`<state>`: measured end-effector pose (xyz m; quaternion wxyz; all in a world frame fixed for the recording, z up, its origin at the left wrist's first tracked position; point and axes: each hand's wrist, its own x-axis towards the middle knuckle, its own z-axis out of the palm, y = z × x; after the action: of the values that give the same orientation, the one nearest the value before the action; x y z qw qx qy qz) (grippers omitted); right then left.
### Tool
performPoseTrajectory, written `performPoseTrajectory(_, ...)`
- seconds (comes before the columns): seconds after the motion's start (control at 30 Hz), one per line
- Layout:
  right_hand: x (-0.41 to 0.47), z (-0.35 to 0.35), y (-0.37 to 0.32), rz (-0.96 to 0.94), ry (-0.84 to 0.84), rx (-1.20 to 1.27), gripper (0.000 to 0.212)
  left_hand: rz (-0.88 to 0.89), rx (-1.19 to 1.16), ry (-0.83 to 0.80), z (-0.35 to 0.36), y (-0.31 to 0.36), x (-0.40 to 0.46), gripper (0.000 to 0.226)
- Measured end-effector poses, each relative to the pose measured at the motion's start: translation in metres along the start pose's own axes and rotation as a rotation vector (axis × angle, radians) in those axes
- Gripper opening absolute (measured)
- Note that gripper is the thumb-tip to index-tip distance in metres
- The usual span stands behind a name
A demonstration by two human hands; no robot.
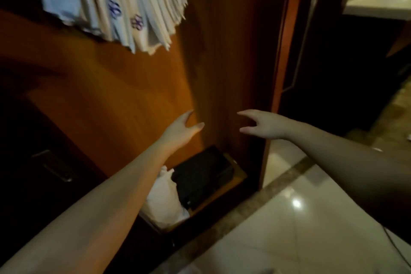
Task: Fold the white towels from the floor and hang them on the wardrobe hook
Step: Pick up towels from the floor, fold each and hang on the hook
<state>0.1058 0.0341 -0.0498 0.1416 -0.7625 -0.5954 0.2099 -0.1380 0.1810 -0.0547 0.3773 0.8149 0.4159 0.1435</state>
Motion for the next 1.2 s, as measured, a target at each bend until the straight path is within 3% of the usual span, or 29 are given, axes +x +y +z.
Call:
performPoseTrajectory(0.17,-0.059,0.047,0.098,0.175,-0.002,0.067,0.072,-0.025,-0.074,-0.184,0.092,0.006,0.008,0.069)
performPoseTrajectory(0.47,-0.145,0.097,0.278,0.477,0.054,0.432,0.065,-0.143,-0.139,-0.43,0.289,0.076,0.055,0.064)
performPoseTrajectory(0.67,-0.197,0.095,0.394,0.671,0.04,0.569,0.061,-0.2,-0.177,-0.569,0.419,0.145,0.082,0.074)
performPoseTrajectory(0.87,-0.232,0.088,0.482,0.859,0.058,0.636,0.059,-0.193,-0.097,-0.695,0.531,0.194,0.11,0.052)
performPoseTrajectory(1.2,-0.236,0.078,0.641,1.144,0.089,0.763,0.056,-0.193,0.026,-0.877,0.702,0.252,0.211,0.049)
